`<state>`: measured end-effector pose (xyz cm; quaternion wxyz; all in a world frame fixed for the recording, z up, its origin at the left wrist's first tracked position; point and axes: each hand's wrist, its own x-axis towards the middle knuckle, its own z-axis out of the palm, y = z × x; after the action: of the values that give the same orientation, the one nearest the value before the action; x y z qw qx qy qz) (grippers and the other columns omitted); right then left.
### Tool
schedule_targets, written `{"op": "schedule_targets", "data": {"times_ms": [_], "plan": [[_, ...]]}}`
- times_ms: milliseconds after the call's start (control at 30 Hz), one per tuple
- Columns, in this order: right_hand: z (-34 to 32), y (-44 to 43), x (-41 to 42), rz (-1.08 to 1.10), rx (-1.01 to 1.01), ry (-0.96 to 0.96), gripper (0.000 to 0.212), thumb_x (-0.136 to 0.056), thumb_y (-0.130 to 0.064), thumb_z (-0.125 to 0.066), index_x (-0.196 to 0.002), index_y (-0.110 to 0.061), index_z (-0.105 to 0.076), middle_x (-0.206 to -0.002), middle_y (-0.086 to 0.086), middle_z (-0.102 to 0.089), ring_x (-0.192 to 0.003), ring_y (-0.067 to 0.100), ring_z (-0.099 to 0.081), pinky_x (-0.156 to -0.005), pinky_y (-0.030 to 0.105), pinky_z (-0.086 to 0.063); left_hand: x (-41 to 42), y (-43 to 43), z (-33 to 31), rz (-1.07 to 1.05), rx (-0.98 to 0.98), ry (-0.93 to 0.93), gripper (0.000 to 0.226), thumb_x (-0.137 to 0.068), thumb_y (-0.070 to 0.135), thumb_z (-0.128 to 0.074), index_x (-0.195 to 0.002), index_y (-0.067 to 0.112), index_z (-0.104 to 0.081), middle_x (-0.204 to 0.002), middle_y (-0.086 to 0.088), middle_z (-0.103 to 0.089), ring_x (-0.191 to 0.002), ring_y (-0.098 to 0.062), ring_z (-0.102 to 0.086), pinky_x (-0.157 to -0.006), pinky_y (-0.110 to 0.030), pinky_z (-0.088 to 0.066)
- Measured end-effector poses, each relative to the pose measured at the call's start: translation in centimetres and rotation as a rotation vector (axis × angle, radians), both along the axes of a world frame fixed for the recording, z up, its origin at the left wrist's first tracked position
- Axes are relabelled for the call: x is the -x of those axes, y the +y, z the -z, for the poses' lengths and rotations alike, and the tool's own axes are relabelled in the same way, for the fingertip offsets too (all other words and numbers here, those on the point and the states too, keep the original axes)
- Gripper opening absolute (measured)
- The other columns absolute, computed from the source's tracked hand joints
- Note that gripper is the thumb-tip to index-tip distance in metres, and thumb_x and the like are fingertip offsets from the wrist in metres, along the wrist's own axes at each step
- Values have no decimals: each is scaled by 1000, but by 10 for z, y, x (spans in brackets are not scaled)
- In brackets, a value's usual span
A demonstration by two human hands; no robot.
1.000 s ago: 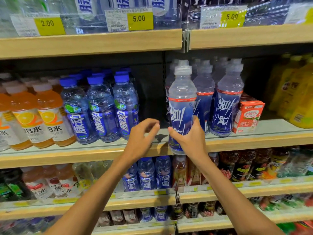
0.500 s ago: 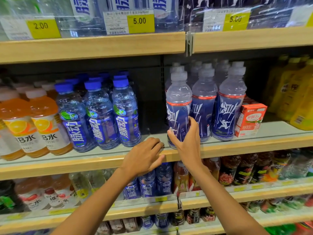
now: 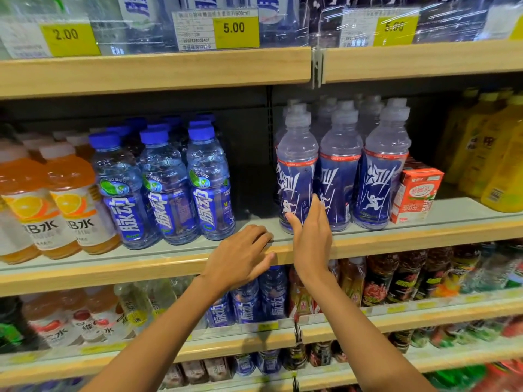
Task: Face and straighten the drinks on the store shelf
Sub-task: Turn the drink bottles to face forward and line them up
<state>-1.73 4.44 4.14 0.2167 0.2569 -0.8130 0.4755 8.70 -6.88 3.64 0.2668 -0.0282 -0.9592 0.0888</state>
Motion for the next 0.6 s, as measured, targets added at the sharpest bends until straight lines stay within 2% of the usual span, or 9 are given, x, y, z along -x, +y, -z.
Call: {"op": "schedule_targets", "data": {"times_ms": [167, 300, 400, 500, 600], "plan": [[-2, -3, 3, -26, -13, -41, 68, -92, -29, -59, -146, -3, -28, -145, 17, -42, -136, 26, -38, -106, 29, -34, -2, 1, 0, 5, -10, 13, 44, -95, 40, -37, -108, 8, -65, -105, -6, -64, -92, -19, -62, -68, -27, -52], [2, 6, 1, -59, 5, -27, 63, -93, -23, -59, -145, -3, -30, -147, 15, -40, -138, 24, -36, -108, 23, -27, -4, 2, -1, 22, -32, 23, 43, -94, 37, -39, -107, 6, -65, -106, -7, -64, -92, -21, -63, -69, -30, -53], [6, 16, -8, -31, 63, 92, 49, -91, -9, -62, -135, 3, -45, -135, 18, -53, -127, 29, -49, -103, 24, -32, -12, 3, 0, 26, -15, 108, 36, -91, 30, -44, -104, 5, -67, -102, -7, -67, -87, -21, -65, -67, -27, -52], [4, 16, -21, -51, 128, 194, 31, -87, -3, -65, -117, 3, -59, -112, 15, -64, -106, 28, -60, -91, 16, -36, -33, -9, 9, 9, -1, 278, 28, -89, 19, -51, -98, 1, -70, -98, -11, -69, -83, -24, -66, -69, -29, -53], [-6, -3, -37, -279, 144, 87, 30, -90, -11, -62, -119, -4, -58, -113, 8, -61, -105, 21, -58, -91, 22, -42, -63, -34, 19, -55, 47, 380, 21, -86, 11, -56, -93, -3, -70, -96, -15, -69, -82, -30, -67, -72, -34, -53]]}}
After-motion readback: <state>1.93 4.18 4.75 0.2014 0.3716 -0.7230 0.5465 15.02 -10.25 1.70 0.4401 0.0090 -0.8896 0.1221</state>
